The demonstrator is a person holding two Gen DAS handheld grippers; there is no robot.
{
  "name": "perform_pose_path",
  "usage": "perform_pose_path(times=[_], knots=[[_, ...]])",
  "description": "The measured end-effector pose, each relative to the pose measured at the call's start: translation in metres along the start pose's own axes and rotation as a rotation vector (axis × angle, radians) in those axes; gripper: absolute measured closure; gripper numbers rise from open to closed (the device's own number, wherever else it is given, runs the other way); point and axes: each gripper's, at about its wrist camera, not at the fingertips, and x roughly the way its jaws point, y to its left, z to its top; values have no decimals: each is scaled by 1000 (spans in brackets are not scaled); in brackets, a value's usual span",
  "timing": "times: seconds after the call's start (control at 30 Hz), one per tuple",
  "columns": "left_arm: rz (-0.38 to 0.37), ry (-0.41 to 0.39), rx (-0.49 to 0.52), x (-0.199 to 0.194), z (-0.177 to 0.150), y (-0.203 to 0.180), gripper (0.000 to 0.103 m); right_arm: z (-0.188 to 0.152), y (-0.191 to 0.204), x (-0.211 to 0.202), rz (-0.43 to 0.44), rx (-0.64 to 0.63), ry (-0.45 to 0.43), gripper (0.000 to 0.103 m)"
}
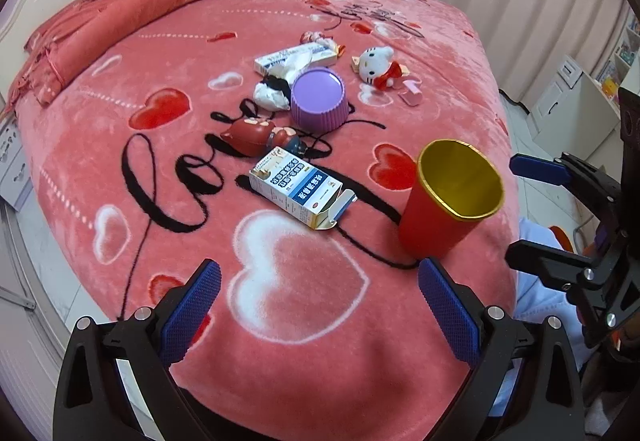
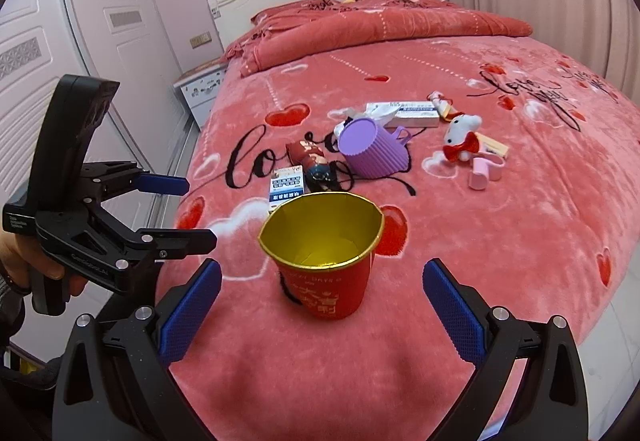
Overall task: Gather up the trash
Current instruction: 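Grasp the red-gold paper cup with the right tool while the left tool grasps the white medicine box, then carry the cup and medicine box in both tools over the orange bin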
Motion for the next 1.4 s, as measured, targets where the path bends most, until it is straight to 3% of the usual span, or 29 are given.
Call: perform_pose_path(times=[0.33, 0.4, 0.47, 0.63, 0.97, 1.1, 1.17, 1.27, 1.4], knots=[[-8, 46, -4, 29, 12, 12, 6, 8, -12, 36, 29, -35, 58, 5], [-7, 54, -30, 35, 14, 15, 6, 9, -16, 43, 52, -29, 74, 17], [-7, 63, -48, 39, 15, 18, 6, 9, -20, 51, 84, -26, 96, 39], [26, 79, -95, 50, 24, 14, 6, 11, -30, 53, 130, -26, 99, 49], [160, 64, -341, 78, 47, 7, 6, 31, -61, 17, 147, -44, 45, 50], [193, 68, -381, 89, 48, 11, 6, 31, -70, 9, 154, -37, 33, 50], [191, 83, -372, 93, 46, 15, 32, 29, -74, 7, 156, -26, 29, 50], [181, 93, -354, 91, 39, 22, 50, 26, -75, 8, 157, -16, 27, 50], [145, 96, -304, 80, 34, 25, 58, 23, -71, 11, 162, -13, 29, 50]])
